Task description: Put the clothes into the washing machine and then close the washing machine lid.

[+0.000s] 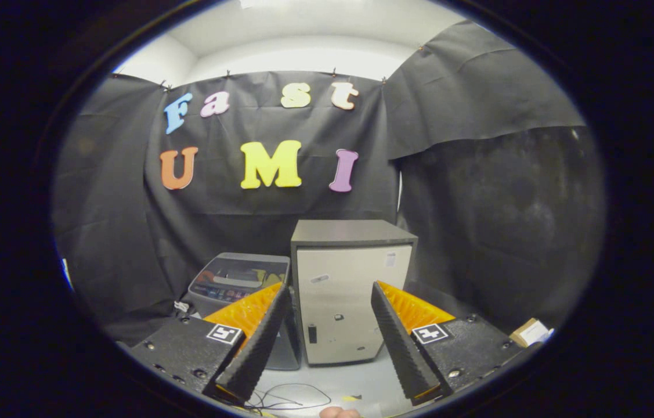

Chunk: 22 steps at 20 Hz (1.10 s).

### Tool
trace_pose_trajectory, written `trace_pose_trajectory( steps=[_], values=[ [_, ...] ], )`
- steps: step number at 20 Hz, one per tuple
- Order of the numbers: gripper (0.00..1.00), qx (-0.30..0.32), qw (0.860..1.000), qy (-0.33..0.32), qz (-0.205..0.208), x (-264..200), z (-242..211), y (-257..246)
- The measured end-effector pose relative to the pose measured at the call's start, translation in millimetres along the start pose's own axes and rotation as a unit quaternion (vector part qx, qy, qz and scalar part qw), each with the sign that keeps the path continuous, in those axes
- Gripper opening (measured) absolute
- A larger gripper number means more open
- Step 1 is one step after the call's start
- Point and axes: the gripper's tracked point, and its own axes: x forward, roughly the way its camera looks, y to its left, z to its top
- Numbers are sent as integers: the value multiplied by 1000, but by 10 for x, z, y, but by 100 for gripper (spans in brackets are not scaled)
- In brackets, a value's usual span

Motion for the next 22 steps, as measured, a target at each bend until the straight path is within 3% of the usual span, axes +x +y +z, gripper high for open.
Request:
trace_pose_trajectory(
  steps=[9, 22],
  values=[
    [92, -7, 1000, -7, 18, 41, 4, -302],
    [92, -7, 1000, -20, 19, 226, 103, -362]
  ],
)
